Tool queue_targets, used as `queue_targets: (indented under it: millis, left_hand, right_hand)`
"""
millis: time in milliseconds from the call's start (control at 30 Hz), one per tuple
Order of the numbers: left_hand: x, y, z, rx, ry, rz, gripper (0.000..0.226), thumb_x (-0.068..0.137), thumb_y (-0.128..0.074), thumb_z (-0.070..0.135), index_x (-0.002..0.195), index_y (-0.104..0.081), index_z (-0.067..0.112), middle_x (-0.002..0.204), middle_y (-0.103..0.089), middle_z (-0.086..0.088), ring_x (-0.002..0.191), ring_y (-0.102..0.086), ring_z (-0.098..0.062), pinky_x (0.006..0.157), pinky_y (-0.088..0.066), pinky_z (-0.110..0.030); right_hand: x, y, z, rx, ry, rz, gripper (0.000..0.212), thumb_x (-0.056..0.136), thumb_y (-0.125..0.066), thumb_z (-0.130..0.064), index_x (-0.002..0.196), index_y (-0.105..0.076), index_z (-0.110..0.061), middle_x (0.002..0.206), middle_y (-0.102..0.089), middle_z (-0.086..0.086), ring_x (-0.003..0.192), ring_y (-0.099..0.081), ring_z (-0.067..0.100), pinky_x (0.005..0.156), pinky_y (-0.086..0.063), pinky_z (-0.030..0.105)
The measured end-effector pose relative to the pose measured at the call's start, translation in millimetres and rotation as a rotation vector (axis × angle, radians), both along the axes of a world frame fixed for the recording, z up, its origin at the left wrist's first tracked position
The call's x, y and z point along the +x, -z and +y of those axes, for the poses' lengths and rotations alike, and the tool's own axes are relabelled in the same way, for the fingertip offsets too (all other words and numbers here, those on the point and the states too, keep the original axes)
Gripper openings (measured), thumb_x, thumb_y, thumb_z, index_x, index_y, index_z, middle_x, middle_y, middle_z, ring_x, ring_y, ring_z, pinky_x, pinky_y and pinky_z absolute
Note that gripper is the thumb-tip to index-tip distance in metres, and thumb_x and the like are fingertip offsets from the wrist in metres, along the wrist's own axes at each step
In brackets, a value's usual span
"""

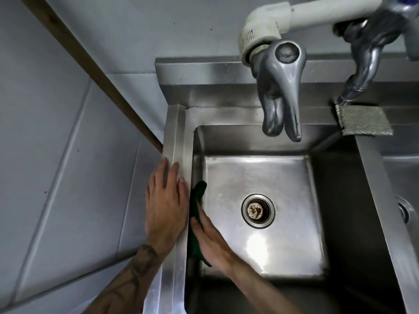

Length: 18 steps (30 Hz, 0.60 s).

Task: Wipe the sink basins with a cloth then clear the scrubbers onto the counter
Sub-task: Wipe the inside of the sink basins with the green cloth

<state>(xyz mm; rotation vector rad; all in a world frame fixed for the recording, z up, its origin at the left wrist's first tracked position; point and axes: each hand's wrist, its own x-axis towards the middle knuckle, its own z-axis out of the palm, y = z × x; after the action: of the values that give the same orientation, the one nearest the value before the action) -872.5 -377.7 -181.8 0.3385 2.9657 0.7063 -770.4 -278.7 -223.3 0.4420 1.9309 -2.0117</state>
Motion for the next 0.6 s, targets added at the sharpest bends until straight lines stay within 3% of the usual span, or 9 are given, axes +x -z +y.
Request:
queue_targets:
  millis: [67,167,333,433,500,600]
  left_hand:
    - [0.0,-2.0,0.4,0.044,-0.017,-0.023,0.056,0.111,-0.025,0.045,0.157,-0.041,0.018,0.170,-0.029,-0.007,0.156,-0.030,-0.029,0.126,-0.033,-0.057]
    - [-0.8,-1.1,0.6,0.059,-0.010,-0.031,0.059,0.111,-0.021,0.047,0.156,-0.043,0.016,0.170,-0.030,-0.009,0.156,-0.031,-0.031,0.124,-0.036,-0.059]
    - [-3.1,4.5,-0.3,0.022,0.012,-0.006,0.055,0.112,-0.022,0.045,0.155,-0.043,0.017,0.168,-0.031,-0.012,0.152,-0.038,-0.036,0.116,-0.047,-0.061]
    - [-2.5,6.7,-0.1,0.008,0.015,-0.008,0.050,0.113,-0.026,0.041,0.155,-0.041,0.017,0.169,-0.029,-0.013,0.152,-0.038,-0.037,0.113,-0.050,-0.061]
    - [-2.8,7.2,-0.1,-0.009,0.020,-0.007,0.051,0.111,-0.028,0.041,0.154,-0.041,0.017,0.169,-0.029,-0.014,0.152,-0.038,-0.038,0.111,-0.051,-0.061]
    - [-3.3,6.9,0.2,-0.049,0.028,-0.015,0.053,0.114,-0.020,0.044,0.156,-0.039,0.017,0.170,-0.027,-0.014,0.153,-0.037,-0.037,0.115,-0.049,-0.058]
  right_hand:
    - [3.2,7.6,-0.5,0.098,0.038,0.009,0.053,0.108,-0.044,-0.027,0.154,-0.027,-0.048,0.160,-0.035,-0.023,0.145,-0.030,-0.010,0.125,-0.024,0.026]
    - [-4.9,12.5,1.4,0.212,0.118,0.083,0.055,0.105,-0.048,-0.015,0.154,-0.037,-0.036,0.154,-0.048,-0.013,0.141,-0.043,-0.004,0.121,-0.034,0.029]
    - [-69.2,4.3,22.0,0.288,0.196,0.226,0.058,0.102,-0.048,-0.002,0.155,-0.041,-0.024,0.154,-0.049,-0.009,0.140,-0.045,0.000,0.118,-0.034,0.020]
    - [-113.8,4.2,41.4,0.368,0.186,0.230,0.061,0.100,-0.048,0.000,0.156,-0.036,-0.018,0.155,-0.047,0.003,0.142,-0.045,0.014,0.119,-0.032,0.021]
    - [-125.4,5.2,46.0,0.384,0.152,0.217,0.066,0.099,-0.046,-0.002,0.159,-0.028,-0.023,0.158,-0.041,0.004,0.145,-0.040,0.017,0.122,-0.031,0.032]
    - [-94.6,3.3,33.6,0.338,0.056,0.191,0.072,0.103,-0.044,-0.007,0.160,-0.017,-0.041,0.160,-0.035,-0.008,0.144,-0.033,-0.002,0.119,-0.026,0.032]
